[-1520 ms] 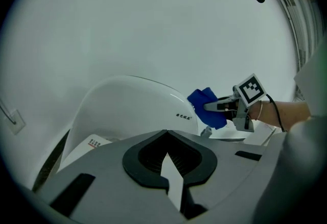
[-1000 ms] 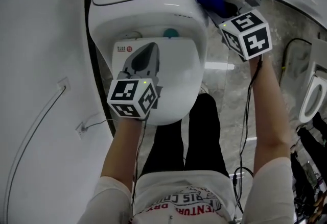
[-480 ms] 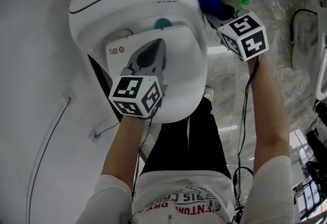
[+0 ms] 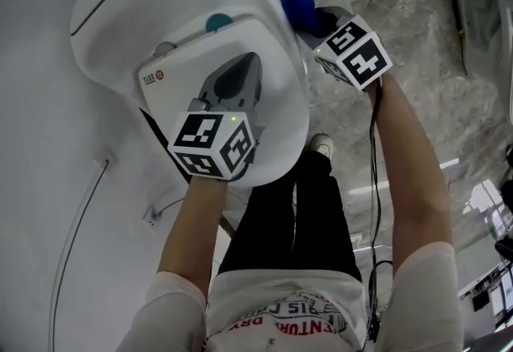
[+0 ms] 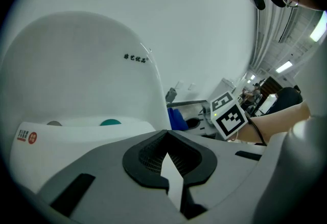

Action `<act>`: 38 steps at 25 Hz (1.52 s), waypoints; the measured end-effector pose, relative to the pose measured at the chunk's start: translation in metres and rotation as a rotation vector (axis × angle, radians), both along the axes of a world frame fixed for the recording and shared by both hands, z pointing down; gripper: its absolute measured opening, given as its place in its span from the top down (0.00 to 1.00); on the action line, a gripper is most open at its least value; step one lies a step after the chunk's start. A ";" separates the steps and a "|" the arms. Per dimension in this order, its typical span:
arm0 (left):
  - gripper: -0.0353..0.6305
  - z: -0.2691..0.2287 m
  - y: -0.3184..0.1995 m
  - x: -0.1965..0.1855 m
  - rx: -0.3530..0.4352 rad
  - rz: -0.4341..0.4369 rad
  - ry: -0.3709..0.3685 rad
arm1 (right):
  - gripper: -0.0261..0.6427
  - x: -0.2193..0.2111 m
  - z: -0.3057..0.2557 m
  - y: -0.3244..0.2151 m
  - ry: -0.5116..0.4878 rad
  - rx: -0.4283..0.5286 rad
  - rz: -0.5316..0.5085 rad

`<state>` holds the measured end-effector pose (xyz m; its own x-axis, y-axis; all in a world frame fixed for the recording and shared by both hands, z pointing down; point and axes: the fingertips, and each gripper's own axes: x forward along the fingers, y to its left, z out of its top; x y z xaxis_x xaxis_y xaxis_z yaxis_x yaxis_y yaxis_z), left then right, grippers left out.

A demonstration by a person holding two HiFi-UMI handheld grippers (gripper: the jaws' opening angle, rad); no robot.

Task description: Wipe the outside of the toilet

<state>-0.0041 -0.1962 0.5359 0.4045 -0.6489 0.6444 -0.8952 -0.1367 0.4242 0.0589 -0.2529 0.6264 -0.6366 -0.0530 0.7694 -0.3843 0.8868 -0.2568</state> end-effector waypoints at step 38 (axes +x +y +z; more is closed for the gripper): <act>0.94 0.025 0.250 0.098 -0.042 -0.079 -0.042 | 0.85 0.083 0.063 0.272 -0.013 -0.106 0.072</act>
